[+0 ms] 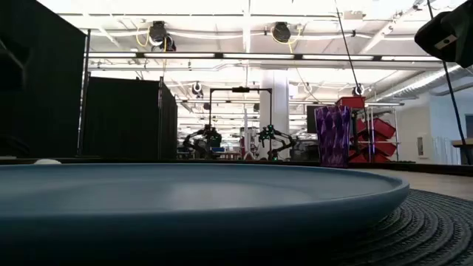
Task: Set table place
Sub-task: Put the black fork on the white napkin
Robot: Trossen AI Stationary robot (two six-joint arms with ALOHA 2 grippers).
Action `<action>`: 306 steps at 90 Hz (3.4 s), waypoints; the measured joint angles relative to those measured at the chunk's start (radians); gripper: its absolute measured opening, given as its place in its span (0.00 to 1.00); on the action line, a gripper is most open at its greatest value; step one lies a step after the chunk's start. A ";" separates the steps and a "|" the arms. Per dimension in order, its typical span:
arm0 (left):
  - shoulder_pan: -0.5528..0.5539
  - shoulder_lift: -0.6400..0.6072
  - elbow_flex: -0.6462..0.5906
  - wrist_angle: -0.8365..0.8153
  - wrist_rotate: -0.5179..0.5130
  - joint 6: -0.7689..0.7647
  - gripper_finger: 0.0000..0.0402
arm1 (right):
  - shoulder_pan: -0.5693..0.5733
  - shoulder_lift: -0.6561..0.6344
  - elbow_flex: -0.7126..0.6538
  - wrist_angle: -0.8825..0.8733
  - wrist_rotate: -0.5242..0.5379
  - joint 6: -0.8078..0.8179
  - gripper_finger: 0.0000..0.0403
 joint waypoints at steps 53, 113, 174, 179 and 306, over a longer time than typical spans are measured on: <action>0.000 -0.001 -0.005 0.020 0.008 -0.002 0.01 | 0.000 0.000 0.000 0.008 0.000 0.000 0.31; 0.000 0.000 0.042 -0.084 0.035 -0.029 0.00 | 0.000 0.000 0.000 0.018 0.000 -0.006 0.31; 0.000 0.000 0.070 -0.118 0.043 -0.108 0.00 | 0.000 0.000 0.000 0.022 0.000 -0.013 0.31; 0.000 0.000 0.070 -0.113 0.041 -0.115 0.00 | 0.000 0.000 0.000 0.022 0.000 -0.013 0.31; 0.023 -0.002 0.068 -0.130 0.002 0.026 0.07 | 0.000 0.000 0.000 0.023 0.000 -0.014 0.31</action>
